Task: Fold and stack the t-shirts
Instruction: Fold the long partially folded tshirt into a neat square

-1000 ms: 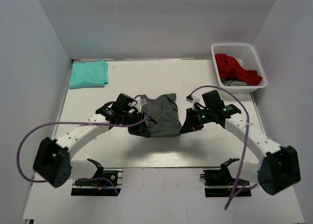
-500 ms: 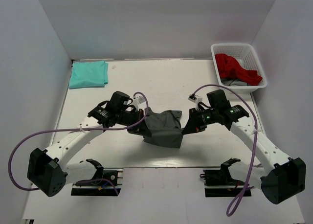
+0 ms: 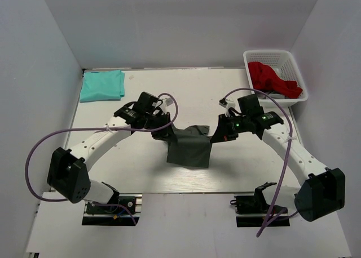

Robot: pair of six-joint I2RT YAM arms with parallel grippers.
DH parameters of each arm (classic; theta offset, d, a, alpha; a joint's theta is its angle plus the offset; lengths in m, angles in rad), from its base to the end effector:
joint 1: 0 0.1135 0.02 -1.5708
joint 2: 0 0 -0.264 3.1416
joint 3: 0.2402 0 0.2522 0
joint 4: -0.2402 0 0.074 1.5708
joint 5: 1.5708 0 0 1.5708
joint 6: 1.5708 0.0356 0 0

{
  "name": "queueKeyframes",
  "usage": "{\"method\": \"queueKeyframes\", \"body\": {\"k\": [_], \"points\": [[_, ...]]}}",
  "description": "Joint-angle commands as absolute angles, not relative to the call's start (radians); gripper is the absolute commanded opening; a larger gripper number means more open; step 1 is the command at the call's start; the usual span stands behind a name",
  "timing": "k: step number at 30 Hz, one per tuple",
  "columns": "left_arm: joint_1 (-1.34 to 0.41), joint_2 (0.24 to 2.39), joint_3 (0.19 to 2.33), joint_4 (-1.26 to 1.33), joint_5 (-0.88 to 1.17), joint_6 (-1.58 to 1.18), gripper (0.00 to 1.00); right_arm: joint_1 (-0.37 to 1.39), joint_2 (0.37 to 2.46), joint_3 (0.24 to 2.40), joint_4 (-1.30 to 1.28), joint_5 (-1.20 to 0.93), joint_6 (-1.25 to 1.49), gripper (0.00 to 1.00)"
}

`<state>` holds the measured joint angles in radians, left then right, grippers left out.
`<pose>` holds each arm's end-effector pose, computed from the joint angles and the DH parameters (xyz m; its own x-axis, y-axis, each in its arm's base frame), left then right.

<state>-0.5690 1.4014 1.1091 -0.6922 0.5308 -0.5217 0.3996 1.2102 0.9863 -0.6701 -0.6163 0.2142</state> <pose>0.2306 -0.1689 0.2734 -0.9575 0.1023 -0.2695 0.2577 0.7227 -0.6413 0.2164 0.1137 0.2843 -0.8401 -0.1665 -0.5162 -0.4834 0.6614 0.5734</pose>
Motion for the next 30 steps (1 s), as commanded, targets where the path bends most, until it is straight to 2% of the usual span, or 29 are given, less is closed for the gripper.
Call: {"method": "queueKeyframes", "body": {"k": [1, 14, 20, 22, 24, 26, 27, 28, 29, 30], "points": [[-0.555, 1.434, 1.173, -0.699, 0.439, -0.503, 0.0, 0.377, 1.236, 1.028, -0.603, -0.595, 0.236, 0.0], [-0.463, 1.629, 1.264, -0.629, 0.408, -0.535, 0.0, 0.328, 1.451, 1.092, -0.442, -0.577, 0.328, 0.0], [-0.431, 1.715, 1.275, -0.497, 0.396, -0.555, 0.0, 0.304, 1.586, 1.143, -0.394, -0.497, 0.368, 0.0], [-0.422, 1.779, 1.32, -0.476, 0.377, -0.546, 0.06, 0.296, 1.646, 1.18, -0.38, -0.488, 0.396, 0.0], [-0.422, 1.824, 1.362, -0.453, 0.353, -0.535, 0.47, 0.291, 1.702, 1.204, -0.353, -0.48, 0.413, 0.0], [-0.413, 1.877, 1.423, -0.442, 0.331, -0.512, 0.94, 0.287, 1.729, 1.216, -0.303, -0.479, 0.413, 0.42], [-0.413, 1.89, 1.44, -0.442, 0.322, -0.512, 1.0, 0.284, 1.764, 1.244, -0.266, -0.476, 0.388, 0.51], [-0.402, 1.899, 1.474, -0.442, 0.312, -0.512, 1.0, 0.284, 1.776, 1.262, -0.262, -0.456, 0.381, 0.74], [-0.402, 1.899, 1.491, -0.454, 0.28, -0.512, 1.0, 0.282, 1.796, 1.311, -0.268, -0.454, 0.373, 0.9], [-0.402, 1.899, 1.505, -0.463, 0.267, -0.512, 1.0, 0.285, 1.805, 1.333, -0.284, -0.451, 0.359, 0.9]]}}
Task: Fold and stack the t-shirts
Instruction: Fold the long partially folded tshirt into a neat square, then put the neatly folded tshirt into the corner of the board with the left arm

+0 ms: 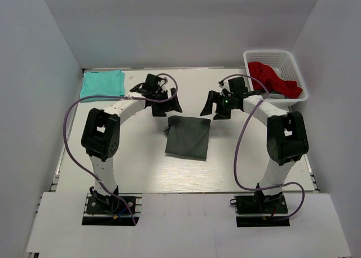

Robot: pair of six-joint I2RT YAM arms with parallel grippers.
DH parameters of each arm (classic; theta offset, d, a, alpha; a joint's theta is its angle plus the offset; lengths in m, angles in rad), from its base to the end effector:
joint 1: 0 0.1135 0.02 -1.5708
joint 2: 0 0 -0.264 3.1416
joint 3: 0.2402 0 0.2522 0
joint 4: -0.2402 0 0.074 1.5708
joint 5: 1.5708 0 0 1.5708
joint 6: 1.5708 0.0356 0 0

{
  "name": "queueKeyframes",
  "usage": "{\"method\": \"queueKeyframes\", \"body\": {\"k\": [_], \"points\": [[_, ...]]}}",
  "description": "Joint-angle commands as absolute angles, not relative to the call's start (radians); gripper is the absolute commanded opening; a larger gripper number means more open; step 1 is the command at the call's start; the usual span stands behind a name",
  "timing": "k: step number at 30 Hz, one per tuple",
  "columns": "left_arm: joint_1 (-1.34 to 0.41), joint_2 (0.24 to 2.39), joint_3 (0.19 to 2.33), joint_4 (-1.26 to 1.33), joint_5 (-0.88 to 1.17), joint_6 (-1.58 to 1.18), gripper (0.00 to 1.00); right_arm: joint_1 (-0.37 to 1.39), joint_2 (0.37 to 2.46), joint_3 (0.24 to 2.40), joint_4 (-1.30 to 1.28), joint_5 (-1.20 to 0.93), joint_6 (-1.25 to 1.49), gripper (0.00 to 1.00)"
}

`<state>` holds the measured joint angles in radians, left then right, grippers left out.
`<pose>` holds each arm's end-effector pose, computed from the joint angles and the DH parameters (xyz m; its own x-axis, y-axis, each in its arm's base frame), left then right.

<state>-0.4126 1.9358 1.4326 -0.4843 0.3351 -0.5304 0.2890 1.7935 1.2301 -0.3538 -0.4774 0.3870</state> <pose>0.3773 -0.1780 0.2047 -0.9351 -0.1122 -0.3362 0.0830 0.8529 -0.5154 0.3612 0.1245 0.2070 -0.9013 0.0818 -0.4254 -0.1952 0.8001 0.5673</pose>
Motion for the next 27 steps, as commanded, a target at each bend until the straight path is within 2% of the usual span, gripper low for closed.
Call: {"method": "queueKeyframes", "body": {"k": [1, 6, 9, 13, 17, 27], "points": [[-0.402, 1.899, 1.515, -0.463, 0.267, -0.503, 1.0, 0.285, 1.812, 1.373, -0.304, -0.449, 0.345, 0.9], [-0.426, 1.79, 1.424, -0.393, 0.316, -0.479, 1.0, 0.293, 1.654, 1.264, -0.244, -0.457, 0.36, 0.9], [-0.436, 1.77, 1.356, -0.313, 0.455, -0.479, 1.0, 0.301, 1.596, 1.122, -0.192, -0.498, 0.373, 0.9], [-0.445, 1.792, 1.325, -0.226, 0.574, -0.502, 1.0, 0.314, 1.505, 0.994, -0.04, -0.655, 0.425, 0.9], [-0.456, 1.862, 1.336, -0.206, 0.583, -0.511, 1.0, 0.316, 1.579, 0.945, 0.107, -0.709, 0.471, 0.9], [-0.423, 2.071, 1.35, -0.242, 0.568, -0.511, 1.0, 0.29, 1.949, 1.091, 0.234, -0.764, 0.523, 0.9]]}}
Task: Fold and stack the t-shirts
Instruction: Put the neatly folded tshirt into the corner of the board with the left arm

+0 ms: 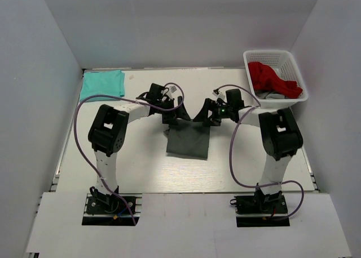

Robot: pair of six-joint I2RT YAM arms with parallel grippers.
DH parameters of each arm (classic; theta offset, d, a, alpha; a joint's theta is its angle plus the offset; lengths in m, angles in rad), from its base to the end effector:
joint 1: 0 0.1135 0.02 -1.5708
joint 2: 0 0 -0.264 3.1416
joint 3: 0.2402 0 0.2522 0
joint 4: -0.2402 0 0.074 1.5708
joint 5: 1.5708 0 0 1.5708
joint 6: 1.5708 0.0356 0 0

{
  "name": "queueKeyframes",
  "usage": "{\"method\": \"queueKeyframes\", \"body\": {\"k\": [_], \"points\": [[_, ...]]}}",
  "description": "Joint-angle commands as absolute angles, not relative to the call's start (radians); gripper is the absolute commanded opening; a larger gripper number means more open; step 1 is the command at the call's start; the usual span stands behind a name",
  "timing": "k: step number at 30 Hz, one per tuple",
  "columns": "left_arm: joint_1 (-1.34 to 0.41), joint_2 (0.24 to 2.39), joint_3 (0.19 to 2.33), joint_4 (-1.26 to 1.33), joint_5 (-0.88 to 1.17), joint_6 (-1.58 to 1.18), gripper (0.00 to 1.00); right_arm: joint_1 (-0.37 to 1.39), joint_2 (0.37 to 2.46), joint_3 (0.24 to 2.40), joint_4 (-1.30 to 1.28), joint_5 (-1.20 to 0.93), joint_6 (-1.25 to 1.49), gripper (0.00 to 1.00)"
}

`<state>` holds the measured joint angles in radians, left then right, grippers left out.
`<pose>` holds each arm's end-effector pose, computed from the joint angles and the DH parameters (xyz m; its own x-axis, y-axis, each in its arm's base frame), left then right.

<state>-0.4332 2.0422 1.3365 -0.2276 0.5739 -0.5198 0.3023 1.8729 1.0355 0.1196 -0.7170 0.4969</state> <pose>0.3795 -0.1968 0.1520 -0.9538 -0.0184 -0.2999 0.1982 0.7114 -0.6743 0.3587 0.1364 0.1574 -0.8842 0.1007 -0.4561 -0.3133 0.5964 0.7390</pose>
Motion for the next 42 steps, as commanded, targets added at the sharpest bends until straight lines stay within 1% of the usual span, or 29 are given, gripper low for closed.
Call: {"method": "queueKeyframes", "body": {"k": [1, 3, 6, 9, 11, 12, 13, 15, 17, 19, 22, 25, 31, 35, 38, 39, 42], "points": [[-0.423, 2.086, 1.35, -0.242, 0.568, -0.511, 1.0, 0.288, 1.971, 1.097, 0.242, -0.778, 0.532, 0.9], [-0.413, 2.111, 1.359, -0.253, 0.536, -0.502, 1.0, 0.285, 2.043, 1.115, 0.244, -0.791, 0.526, 0.9], [-0.39, 2.12, 1.35, -0.265, 0.511, -0.492, 1.0, 0.285, 2.077, 1.111, 0.259, -0.792, 0.523, 0.9], [-0.381, 2.12, 1.359, -0.247, 0.52, -0.479, 1.0, 0.288, 2.057, 1.115, 0.25, -0.792, 0.5, 0.9], [-0.38, 2.094, 1.417, -0.259, 0.52, -0.469, 1.0, 0.291, 2.004, 1.137, 0.216, -0.77, 0.477, 0.9], [-0.38, 2.094, 1.448, -0.308, 0.499, -0.442, 1.0, 0.29, 1.988, 1.143, 0.203, -0.759, 0.462, 0.9], [-0.38, 2.077, 1.506, -0.337, 0.479, -0.442, 1.0, 0.291, 1.929, 1.163, 0.171, -0.744, 0.447, 0.9], [-0.405, 2.024, 1.543, -0.403, 0.384, -0.43, 1.0, 0.295, 1.887, 1.167, 0.16, -0.729, 0.437, 0.9], [-0.405, 1.973, 1.552, -0.414, 0.301, -0.419, 1.0, 0.295, 1.795, 1.146, 0.157, -0.707, 0.443, 0.9], [-0.414, 1.903, 1.513, -0.437, 0.284, -0.431, 1.0, 0.296, 1.723, 1.109, 0.146, -0.693, 0.451, 0.9], [-0.414, 1.846, 1.441, -0.462, 0.209, -0.44, 1.0, 0.301, 1.597, 0.996, 0.15, -0.654, 0.462, 0.9], [-0.414, 1.816, 1.372, -0.462, 0.209, -0.449, 1.0, 0.299, 1.477, 0.884, 0.134, -0.595, 0.463, 0.9], [-0.433, 1.838, 1.29, -0.485, 0.207, -0.436, 1.0, 0.298, 1.261, 0.729, 0.052, -0.543, 0.454, 0.9], [-0.442, 1.859, 1.255, -0.463, 0.207, -0.427, 1.0, 0.296, 1.192, 0.689, 0.002, -0.496, 0.437, 0.9], [-0.463, 1.899, 1.244, -0.489, 0.172, -0.426, 0.92, 0.295, 1.166, 0.68, -0.041, -0.477, 0.428, 0.9], [-0.463, 1.92, 1.244, -0.489, 0.161, -0.426, 0.87, 0.293, 1.158, 0.677, -0.043, -0.474, 0.429, 0.9], [-0.486, 1.94, 1.233, -0.489, 0.17, -0.426, 0.81, 0.291, 1.152, 0.666, -0.046, -0.469, 0.429, 0.9]]}}
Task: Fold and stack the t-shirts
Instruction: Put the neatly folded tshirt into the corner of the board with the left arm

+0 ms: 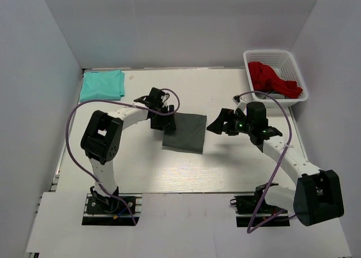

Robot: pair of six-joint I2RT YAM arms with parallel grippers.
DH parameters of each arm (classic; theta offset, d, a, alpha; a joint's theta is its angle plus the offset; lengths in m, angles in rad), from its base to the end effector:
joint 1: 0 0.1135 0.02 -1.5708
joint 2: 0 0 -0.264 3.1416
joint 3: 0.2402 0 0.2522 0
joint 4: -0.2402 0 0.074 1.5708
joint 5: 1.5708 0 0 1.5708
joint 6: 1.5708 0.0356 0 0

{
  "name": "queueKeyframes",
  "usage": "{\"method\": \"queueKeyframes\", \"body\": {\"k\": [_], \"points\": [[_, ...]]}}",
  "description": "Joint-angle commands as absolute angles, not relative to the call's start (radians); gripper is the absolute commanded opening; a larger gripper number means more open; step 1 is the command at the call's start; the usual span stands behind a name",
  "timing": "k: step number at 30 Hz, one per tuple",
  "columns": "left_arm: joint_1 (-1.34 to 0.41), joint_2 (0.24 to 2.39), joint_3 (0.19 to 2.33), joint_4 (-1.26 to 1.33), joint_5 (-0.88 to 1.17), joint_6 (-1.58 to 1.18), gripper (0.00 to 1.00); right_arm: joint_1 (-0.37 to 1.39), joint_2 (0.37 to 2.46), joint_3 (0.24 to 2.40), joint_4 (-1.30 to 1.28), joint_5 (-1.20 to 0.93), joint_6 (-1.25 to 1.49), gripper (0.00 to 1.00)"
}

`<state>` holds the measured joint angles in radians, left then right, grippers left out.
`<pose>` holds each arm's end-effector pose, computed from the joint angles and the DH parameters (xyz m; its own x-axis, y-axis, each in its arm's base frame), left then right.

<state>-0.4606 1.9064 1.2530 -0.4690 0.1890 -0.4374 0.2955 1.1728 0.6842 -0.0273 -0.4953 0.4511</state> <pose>0.3420 -0.1772 0.1633 -0.9471 0.0055 -0.3210 0.1196 0.9339 -0.3370 0.2378 0.0901 0.2429 -0.7089 0.1852 -0.6806 -0.3808 0.7118 0.5902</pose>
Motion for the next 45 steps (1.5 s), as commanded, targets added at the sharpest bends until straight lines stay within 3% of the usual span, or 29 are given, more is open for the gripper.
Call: {"method": "queueKeyframes", "body": {"k": [1, 6, 10, 11, 12, 19, 29, 45], "points": [[-0.486, 1.965, 1.233, -0.489, 0.17, -0.426, 0.76, 0.294, 1.155, 0.663, -0.046, -0.465, 0.428, 0.9], [-0.517, 2.009, 1.224, -0.489, 0.161, -0.436, 0.54, 0.293, 1.147, 0.66, -0.054, -0.439, 0.434, 0.9], [-0.535, 2.034, 1.233, -0.489, 0.138, -0.436, 0.25, 0.291, 1.123, 0.661, -0.058, -0.404, 0.422, 0.9], [-0.535, 2.034, 1.253, -0.489, 0.124, -0.436, 0.09, 0.29, 1.117, 0.66, -0.066, -0.376, 0.419, 0.9], [-0.535, 2.046, 1.267, -0.501, 0.101, -0.436, 0.02, 0.29, 1.114, 0.663, -0.071, -0.367, 0.414, 0.9], [-0.512, 2.051, 1.43, -0.609, -0.121, -0.376, 0.0, 0.29, 1.091, 0.658, -0.097, -0.237, 0.39, 0.9], [-0.46, 1.918, 1.523, -0.525, -0.521, -0.101, 0.0, 0.287, 1.114, 0.666, -0.063, -0.144, 0.38, 0.9], [-0.212, 2.008, 1.753, -0.358, -0.509, 0.182, 0.0, 0.281, 1.281, 0.778, 0.057, -0.158, 0.413, 0.9]]}}
